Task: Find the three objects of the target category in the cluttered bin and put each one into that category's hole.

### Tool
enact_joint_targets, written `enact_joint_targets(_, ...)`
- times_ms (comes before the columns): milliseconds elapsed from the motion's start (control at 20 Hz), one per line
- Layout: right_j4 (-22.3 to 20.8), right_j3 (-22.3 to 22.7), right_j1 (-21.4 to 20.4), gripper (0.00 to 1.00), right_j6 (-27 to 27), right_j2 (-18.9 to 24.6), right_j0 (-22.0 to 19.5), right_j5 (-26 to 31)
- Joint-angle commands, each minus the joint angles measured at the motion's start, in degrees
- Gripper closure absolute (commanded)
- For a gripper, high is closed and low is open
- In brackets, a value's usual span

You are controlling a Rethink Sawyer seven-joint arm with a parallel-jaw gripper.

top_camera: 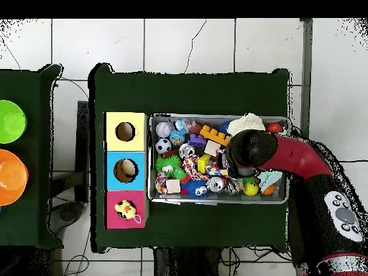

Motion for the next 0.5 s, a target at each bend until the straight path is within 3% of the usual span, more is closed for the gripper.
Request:
enact_joint_targets(50, 7.9, 10.4, -1.6, 0.0, 17.2, 1.3, 6.0, -5.6)
enact_joint_targets(500, 14.5, 15.9, -3.3, 0.0, 22.9, -4.3, 13.9, -7.5)
